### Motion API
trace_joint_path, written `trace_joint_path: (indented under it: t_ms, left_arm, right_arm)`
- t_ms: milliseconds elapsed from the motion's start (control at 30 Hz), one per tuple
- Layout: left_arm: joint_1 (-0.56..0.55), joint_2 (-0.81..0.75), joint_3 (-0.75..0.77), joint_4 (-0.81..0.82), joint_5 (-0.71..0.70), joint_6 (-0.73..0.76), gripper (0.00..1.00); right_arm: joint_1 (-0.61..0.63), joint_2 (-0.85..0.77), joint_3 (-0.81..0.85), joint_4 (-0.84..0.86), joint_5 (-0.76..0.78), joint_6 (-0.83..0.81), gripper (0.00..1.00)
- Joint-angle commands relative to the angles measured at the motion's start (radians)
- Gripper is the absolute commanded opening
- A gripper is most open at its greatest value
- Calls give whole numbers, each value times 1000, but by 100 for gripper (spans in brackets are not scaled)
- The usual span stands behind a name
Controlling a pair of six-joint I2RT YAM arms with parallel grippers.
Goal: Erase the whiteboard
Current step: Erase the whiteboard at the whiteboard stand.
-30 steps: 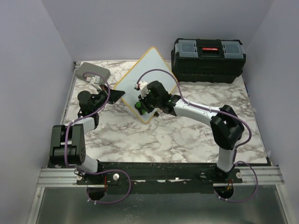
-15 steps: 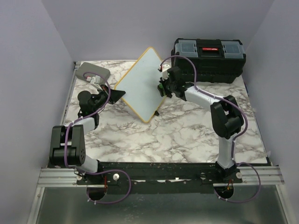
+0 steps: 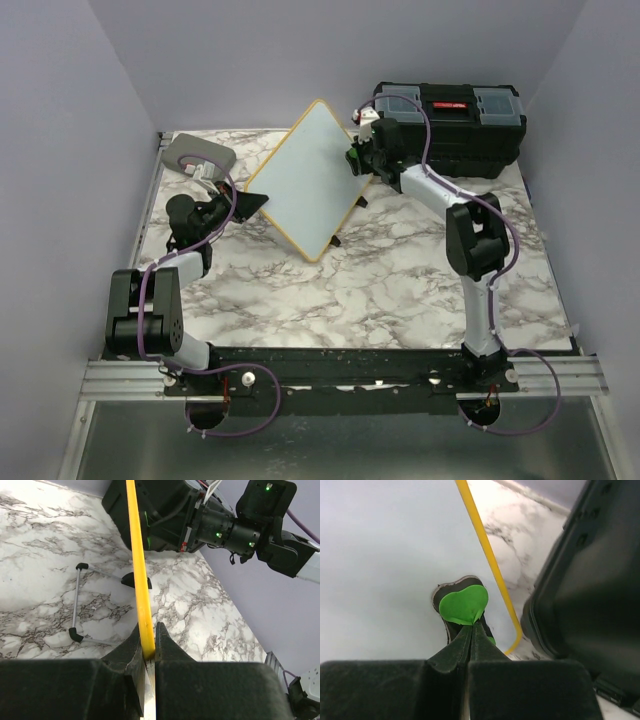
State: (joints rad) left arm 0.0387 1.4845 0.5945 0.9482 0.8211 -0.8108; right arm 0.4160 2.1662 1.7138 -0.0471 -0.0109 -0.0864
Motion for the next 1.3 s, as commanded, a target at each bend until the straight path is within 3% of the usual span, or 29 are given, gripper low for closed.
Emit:
trace_joint_path:
  t_ms: [0,333,567,700,933,1267]
  left_arm:
    - [-25,-8,12,14,132,2,0]
    - [-25,-3,11,21,132,-2,0]
    - [-26,-3,7,27,130,-5,0]
    - [-28,-7,3,26,130,-5,0]
    - [-29,-14,4,23,131,-2,0]
    - [-29,-4,4,37,133,-10,0]
  right_arm:
    - [24,45,71,49,-189,4,1]
    - [133,-29,98,-50,-367,20,1]
    - [261,-76,74,-94,-343,52,1]
    - [305,-64,122,-106,-199,68,1]
    - [268,31,286,-148,40,76,1]
    - [134,217,513,-238,101,79,1]
